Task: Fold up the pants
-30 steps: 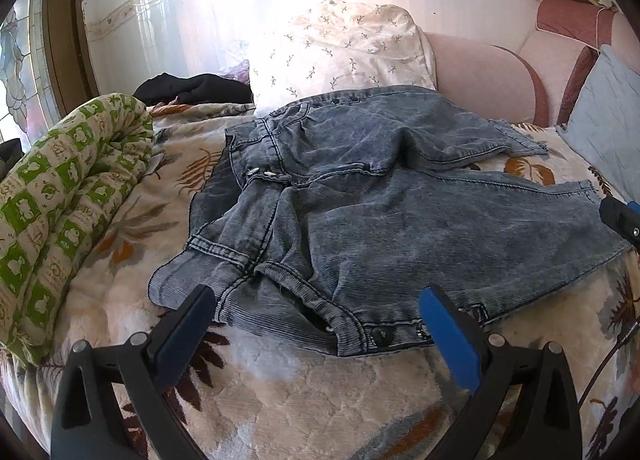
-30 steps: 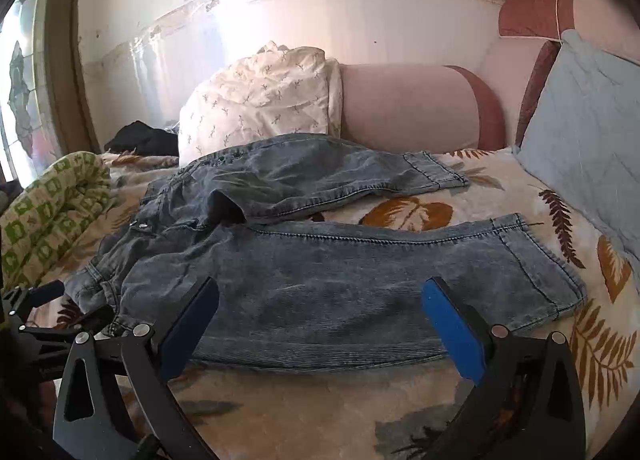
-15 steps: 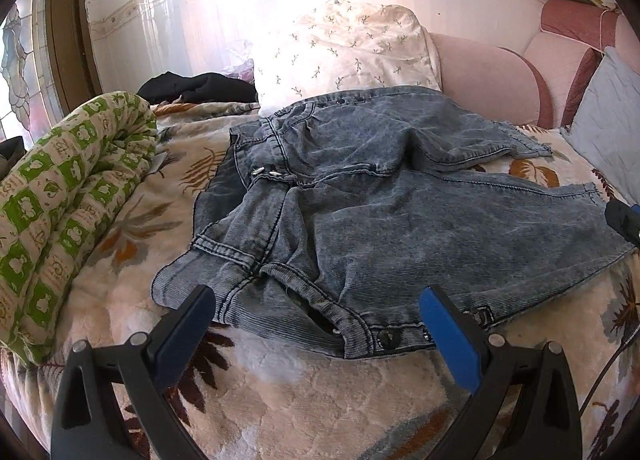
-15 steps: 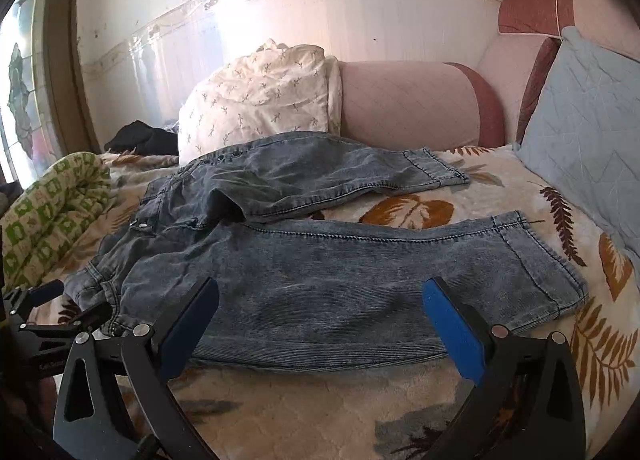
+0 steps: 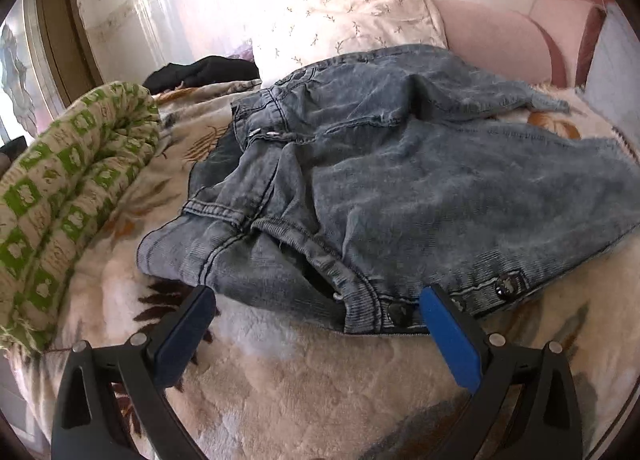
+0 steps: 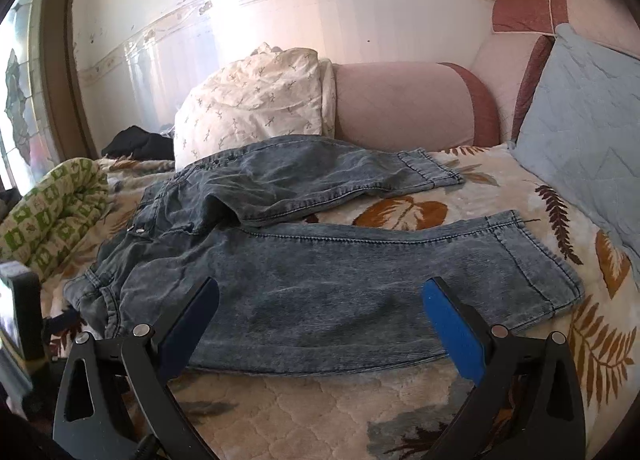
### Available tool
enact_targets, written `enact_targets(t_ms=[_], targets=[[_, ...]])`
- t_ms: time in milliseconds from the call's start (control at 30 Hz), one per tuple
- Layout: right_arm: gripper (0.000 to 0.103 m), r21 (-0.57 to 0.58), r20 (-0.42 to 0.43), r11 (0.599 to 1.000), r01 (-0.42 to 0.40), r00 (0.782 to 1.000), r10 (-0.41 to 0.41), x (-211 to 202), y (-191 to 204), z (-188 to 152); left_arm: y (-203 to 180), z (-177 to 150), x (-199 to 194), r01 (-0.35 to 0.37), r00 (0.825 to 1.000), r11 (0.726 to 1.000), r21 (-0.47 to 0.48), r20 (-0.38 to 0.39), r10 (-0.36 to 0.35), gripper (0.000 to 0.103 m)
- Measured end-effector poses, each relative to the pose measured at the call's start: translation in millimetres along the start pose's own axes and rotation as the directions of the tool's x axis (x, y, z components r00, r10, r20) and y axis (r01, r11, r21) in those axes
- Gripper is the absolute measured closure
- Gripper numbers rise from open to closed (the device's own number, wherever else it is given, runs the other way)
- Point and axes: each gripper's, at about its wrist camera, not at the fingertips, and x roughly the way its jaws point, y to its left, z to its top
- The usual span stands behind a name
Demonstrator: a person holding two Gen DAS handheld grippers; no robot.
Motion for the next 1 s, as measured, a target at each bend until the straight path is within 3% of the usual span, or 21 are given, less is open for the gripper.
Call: enact_targets(t_ms=[167,400,567,700,867,1000], targets=[[0.000,0.032,0.003,0.999,0.017,1.000,-0.017,-1.3,-10.3,2.8,-2.9,-4.1,-1.4,-0.020,1.000,1.000,0.018,0.000,0.020,0.000],[0.000,0.076,-0.001,0.997,0.020,1.000,-0.020,2.8,-24.8,9.3,1.4,3.4,-2.9,0.076,0.996,0.997,-0.019,-0.044,-0.077,0.000],[0.000,0.126,-0.012,0.992,0.004,1.000,-0.003,3.2,-37.2,11.9,5.5,17.7,-27.6,0.160,0.986,0.987,-0.005,0.053,-0.159,0.000],[0.000,0.150,-0.051,0.989,0.018,0.999,-0.010,8.9,-44.4,11.9,20.0,36.3,-41.6,0.135,0.981,0.991,0.001,0.137,-0.134,0.000],[0.000,0.156,-0.115,0.988,0.017,0.993,0.001,18.4,-57.4,21.9,67.2,76.5,-20.2,0.077,0.993,0.993,-0.084,0.097,-0.069,0.000],[0.000,0.135,-0.114,0.991,-0.019,0.993,0.034,28.6,-70.7,48.4,106.5,120.8,18.5,0.025,0.999,0.992,-0.126,0.045,-0.019,0.000]])
